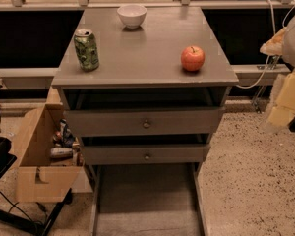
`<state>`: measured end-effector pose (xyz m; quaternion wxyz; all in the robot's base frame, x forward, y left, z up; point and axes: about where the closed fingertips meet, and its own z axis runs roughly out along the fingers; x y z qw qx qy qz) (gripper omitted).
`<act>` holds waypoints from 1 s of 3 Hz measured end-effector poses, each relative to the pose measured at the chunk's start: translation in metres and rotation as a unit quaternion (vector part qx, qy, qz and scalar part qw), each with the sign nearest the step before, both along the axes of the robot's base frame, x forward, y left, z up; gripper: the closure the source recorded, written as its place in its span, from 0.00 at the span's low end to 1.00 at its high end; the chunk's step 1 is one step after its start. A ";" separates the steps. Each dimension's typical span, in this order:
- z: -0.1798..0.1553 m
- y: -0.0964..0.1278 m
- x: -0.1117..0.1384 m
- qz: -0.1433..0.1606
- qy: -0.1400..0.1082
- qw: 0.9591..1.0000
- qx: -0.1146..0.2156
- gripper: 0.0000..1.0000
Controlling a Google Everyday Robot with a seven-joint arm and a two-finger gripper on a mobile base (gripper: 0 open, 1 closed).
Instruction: Place apple into bottom drawer
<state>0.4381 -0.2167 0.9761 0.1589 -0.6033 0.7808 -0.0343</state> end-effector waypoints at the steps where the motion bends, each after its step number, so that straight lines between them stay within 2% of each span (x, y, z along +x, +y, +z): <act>1: 0.000 0.000 0.000 0.000 0.000 1.000 0.000 0.00; 2: 0.001 -0.003 0.006 -0.014 -0.012 1.000 0.024 0.00; 3: 0.007 -0.011 0.058 -0.046 -0.073 0.986 0.140 0.00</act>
Offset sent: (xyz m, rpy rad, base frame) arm 0.0184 -0.0122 -0.0028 0.1416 -0.0520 -0.0806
